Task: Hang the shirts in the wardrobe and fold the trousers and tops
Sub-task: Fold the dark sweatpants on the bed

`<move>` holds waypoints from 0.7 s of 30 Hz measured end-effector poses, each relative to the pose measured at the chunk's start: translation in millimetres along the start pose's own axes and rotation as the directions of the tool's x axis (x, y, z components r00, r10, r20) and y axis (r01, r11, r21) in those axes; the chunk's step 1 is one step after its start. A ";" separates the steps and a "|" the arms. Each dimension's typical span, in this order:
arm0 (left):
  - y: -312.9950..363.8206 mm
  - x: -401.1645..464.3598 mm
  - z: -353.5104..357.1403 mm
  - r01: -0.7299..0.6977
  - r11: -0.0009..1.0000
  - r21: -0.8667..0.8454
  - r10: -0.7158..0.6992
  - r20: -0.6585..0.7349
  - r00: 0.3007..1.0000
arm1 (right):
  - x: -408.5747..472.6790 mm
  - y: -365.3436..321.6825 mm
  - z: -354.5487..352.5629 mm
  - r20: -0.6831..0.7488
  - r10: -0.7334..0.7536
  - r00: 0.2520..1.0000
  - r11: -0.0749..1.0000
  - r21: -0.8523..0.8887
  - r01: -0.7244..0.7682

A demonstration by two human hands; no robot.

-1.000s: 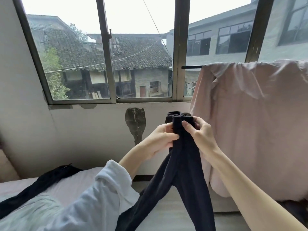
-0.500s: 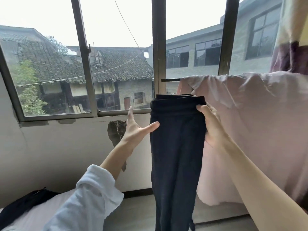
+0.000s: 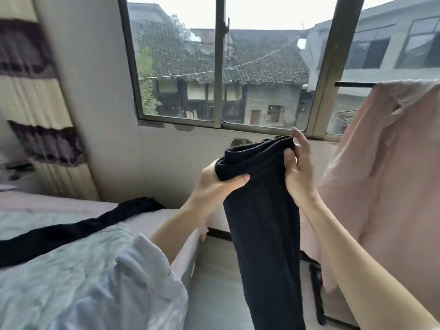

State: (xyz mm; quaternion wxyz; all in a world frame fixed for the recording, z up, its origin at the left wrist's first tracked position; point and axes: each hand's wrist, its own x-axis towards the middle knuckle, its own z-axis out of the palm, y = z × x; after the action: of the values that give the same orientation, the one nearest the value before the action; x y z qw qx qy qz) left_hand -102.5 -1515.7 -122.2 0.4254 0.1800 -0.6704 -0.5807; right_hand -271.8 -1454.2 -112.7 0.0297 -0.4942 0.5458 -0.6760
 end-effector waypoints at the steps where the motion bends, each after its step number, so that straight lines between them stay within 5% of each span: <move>1: 2.4 -6.7 -29.4 0.024 1.000 0.018 -0.023 -0.055 0.998 | -0.4 -1.8 31.5 0.049 -0.021 0.999 0.999 0.037 0.019; 6: 23.9 -53.9 -190.0 0.107 0.993 0.040 -0.087 -0.346 0.934 | -9.7 -22.5 210.7 0.347 -0.083 0.934 0.977 0.213 0.008; 10: 29.2 -103.5 -329.0 0.181 0.982 0.053 -0.118 -0.578 0.808 | -32.7 -39.7 381.6 0.577 -0.085 0.812 0.961 0.263 -0.085; 15: -12.3 -159.8 -518.4 0.349 0.937 -0.016 -0.217 -0.809 0.547 | -94.4 -24.3 613.1 0.803 -0.042 0.595 0.966 0.185 -0.181; 21: -134.1 -211.4 -689.3 0.533 0.842 -0.084 -0.311 -0.883 0.351 | -184.3 70.3 808.8 0.945 0.085 0.316 0.988 -0.039 -0.150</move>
State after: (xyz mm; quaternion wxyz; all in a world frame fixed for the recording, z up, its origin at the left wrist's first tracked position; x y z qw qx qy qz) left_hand 522.0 -1826.4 -348.4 0.5166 0.6613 -0.3474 -0.4185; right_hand 353.7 -1948.7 -352.0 0.4037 -0.7525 0.4421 -0.2742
